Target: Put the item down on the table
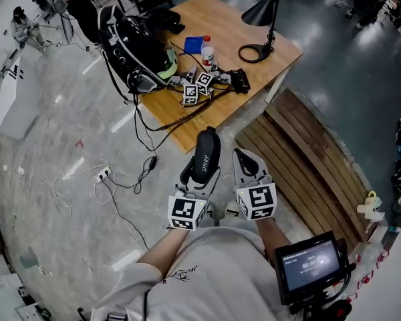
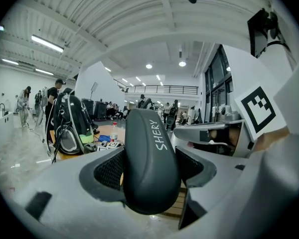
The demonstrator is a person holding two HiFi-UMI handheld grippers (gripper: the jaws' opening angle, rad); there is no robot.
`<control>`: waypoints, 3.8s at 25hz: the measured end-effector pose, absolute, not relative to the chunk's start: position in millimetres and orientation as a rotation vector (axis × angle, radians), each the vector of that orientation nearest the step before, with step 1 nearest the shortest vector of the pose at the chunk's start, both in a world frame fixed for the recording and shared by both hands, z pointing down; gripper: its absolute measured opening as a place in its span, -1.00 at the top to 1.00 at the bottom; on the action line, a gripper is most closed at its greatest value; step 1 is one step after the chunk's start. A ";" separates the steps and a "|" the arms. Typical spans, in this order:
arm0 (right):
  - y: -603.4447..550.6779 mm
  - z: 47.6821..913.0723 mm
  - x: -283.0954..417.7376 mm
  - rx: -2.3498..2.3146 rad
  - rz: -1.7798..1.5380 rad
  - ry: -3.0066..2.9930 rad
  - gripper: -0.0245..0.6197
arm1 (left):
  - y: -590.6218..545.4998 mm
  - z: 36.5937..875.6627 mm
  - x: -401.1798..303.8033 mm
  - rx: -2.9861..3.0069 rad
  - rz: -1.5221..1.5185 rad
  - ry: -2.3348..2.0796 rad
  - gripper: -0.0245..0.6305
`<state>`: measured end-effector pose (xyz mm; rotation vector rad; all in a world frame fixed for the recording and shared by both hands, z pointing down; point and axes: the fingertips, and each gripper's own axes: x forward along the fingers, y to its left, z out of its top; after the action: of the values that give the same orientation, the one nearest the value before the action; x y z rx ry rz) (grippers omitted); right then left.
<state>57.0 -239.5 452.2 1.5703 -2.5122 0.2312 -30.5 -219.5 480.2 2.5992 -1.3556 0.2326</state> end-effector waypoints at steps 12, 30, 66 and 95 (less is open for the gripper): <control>-336.6 537.5 41.7 1.535 0.285 -2.450 0.91 | -324.0 649.7 -63.9 2.285 0.653 -1.390 -0.08; -360.4 600.9 8.9 1.376 0.398 -2.480 0.91 | -390.9 760.0 -88.2 2.092 0.996 -1.233 -0.09; -351.8 596.9 6.3 1.357 0.393 -2.479 0.91 | -368.3 676.2 -107.9 2.263 0.828 -1.455 -0.18; -203.0 430.6 19.9 1.488 0.235 -2.620 0.91 | -197.1 443.6 -77.3 2.410 0.223 -1.737 0.91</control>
<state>19.9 -203.0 430.6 1.4876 -2.6204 0.2352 -77.3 -197.1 443.6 2.4096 -1.7373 0.2232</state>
